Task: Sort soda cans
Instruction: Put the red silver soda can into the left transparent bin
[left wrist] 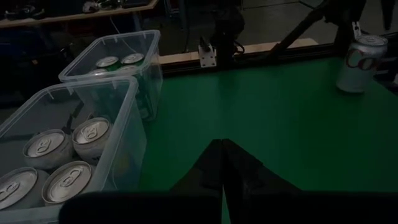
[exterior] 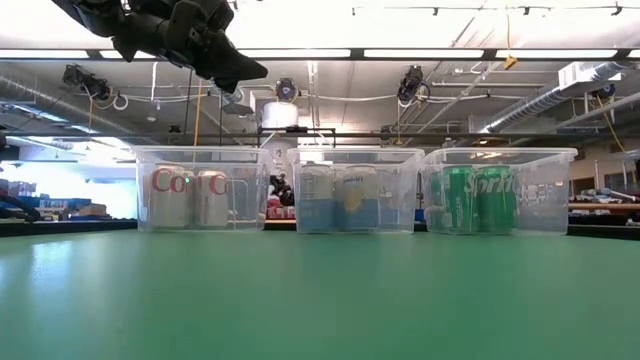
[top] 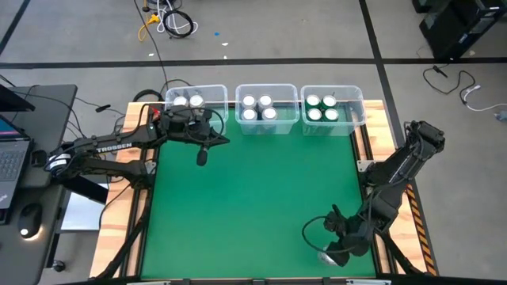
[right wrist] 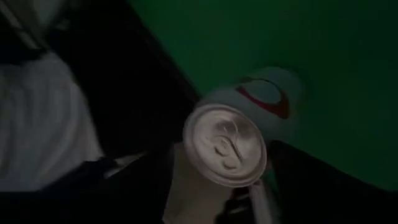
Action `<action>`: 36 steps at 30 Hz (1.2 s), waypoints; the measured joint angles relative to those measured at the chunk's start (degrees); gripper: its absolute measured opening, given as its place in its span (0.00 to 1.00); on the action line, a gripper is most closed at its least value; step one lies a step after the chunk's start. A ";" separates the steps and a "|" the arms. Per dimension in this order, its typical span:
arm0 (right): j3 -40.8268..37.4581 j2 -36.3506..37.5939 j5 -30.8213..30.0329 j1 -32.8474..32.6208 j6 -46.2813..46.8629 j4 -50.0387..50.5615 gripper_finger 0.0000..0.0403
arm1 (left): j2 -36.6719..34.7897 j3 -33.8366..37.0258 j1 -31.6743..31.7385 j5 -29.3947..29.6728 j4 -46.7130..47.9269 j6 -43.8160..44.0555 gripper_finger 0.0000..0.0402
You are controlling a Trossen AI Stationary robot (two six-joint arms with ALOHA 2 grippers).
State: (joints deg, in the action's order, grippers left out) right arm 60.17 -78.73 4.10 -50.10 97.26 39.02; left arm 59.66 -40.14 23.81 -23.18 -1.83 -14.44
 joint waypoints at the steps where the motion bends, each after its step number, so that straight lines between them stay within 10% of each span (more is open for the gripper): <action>1: 0.04 -0.62 0.00 -0.63 -0.32 0.65 0.63 | 0.00 0.00 0.00 0.00 0.02 0.00 0.01; 25: 0.08 -4.79 -11.56 -3.33 -5.73 -0.34 0.53 | 0.00 -0.02 0.00 0.05 0.00 3.13 0.01; 36: 0.15 -6.16 -11.62 -0.03 -6.35 -1.79 0.22 | 0.02 -0.02 0.00 0.17 0.44 3.19 0.01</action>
State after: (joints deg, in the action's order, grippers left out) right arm 60.31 -84.88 -7.53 -50.14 90.91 37.23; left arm 59.68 -40.16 23.81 -23.00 -1.39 -11.25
